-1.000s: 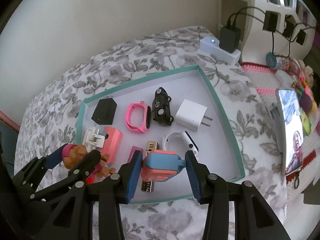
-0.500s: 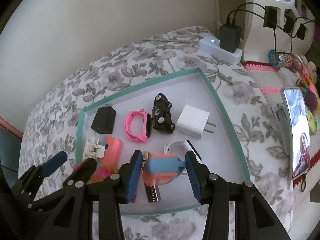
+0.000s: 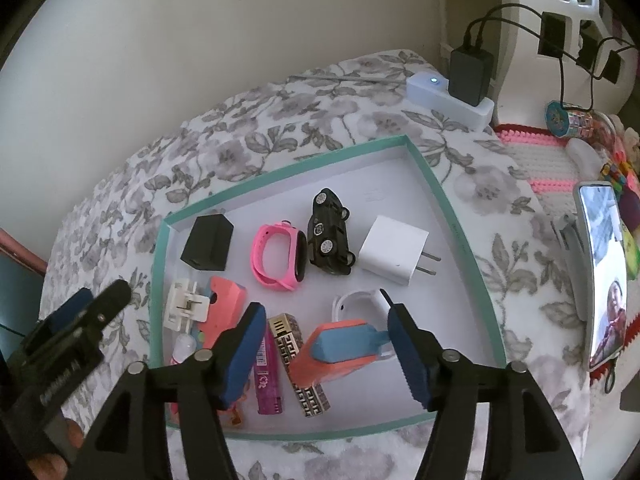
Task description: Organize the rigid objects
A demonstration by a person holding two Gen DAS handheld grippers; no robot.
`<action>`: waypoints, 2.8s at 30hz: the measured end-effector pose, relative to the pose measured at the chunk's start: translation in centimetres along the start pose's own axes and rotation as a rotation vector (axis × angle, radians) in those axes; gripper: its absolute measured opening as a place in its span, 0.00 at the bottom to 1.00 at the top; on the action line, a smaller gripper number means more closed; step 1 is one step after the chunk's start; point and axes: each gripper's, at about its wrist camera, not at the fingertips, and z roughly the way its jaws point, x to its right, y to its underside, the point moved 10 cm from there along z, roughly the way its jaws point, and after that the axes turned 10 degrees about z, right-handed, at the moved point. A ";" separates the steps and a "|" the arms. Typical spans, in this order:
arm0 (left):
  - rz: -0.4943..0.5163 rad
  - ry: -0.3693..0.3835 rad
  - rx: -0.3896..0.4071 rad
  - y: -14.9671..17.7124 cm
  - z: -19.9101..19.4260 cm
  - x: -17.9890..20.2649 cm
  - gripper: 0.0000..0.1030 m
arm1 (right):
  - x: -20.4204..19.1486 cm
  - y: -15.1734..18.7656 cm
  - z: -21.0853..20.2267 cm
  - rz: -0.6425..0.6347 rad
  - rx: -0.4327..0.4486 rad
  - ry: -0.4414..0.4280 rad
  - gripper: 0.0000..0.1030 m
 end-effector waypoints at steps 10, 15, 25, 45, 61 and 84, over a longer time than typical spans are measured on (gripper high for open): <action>-0.066 -0.092 0.017 0.5 0.1 -3.5 0.95 | -1.3 -0.3 -0.2 -0.070 0.026 -0.027 0.93; -0.086 -0.091 0.031 0.5 -0.4 -3.9 0.97 | -1.6 -0.3 -0.6 -0.108 0.046 -0.025 1.00; -0.064 -0.113 0.050 0.8 -1.9 -4.2 0.97 | -2.3 -0.4 -1.8 -0.160 0.106 -0.015 1.00; -0.032 -0.189 0.023 3.2 -5.0 -4.9 0.97 | -2.7 2.0 -3.5 -0.202 0.107 0.010 1.00; -0.079 -0.148 -0.090 7.1 -4.9 -5.6 0.97 | -3.5 4.9 -3.9 -0.221 0.078 0.026 1.00; -0.059 -0.160 -0.175 9.0 -4.2 -6.5 0.97 | -3.0 7.0 -3.3 -0.215 0.035 0.059 1.00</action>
